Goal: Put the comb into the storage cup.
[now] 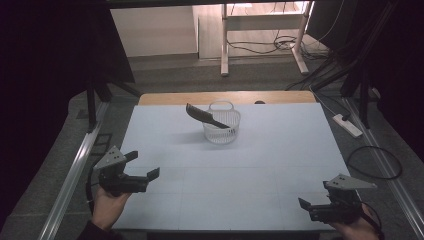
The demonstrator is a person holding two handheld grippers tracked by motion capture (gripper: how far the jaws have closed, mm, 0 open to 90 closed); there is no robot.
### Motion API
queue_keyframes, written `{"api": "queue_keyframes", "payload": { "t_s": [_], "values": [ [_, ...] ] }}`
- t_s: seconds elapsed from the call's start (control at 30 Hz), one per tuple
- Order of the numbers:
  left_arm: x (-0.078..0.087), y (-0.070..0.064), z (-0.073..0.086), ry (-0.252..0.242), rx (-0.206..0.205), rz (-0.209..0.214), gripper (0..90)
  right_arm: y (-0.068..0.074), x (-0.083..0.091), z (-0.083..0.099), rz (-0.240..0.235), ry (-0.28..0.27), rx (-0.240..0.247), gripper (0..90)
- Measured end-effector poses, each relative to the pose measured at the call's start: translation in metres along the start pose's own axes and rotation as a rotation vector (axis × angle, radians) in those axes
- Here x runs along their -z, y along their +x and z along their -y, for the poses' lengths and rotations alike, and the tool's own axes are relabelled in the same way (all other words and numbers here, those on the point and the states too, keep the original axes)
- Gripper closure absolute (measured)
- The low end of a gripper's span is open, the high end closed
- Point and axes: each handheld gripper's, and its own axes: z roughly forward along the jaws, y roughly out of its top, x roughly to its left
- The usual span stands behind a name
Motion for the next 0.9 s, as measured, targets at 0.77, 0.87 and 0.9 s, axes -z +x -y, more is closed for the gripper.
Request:
{"api": "queue_keyframes", "payload": {
  "t_s": [0.77,0.87,0.9],
  "values": [
    [0.023,-0.016,0.026,0.037,0.001,-0.012,0.0,0.000,0.000,0.000,0.004,-0.003,-0.001,2.4],
    [0.025,-0.019,0.030,0.045,-0.006,-0.022,0.0,0.000,0.000,0.000,0.005,-0.004,-0.003,2.3],
    [0.026,-0.020,0.031,0.049,-0.011,-0.025,0.0,0.000,0.000,0.000,0.005,-0.003,-0.003,2.3]
  ]
}}
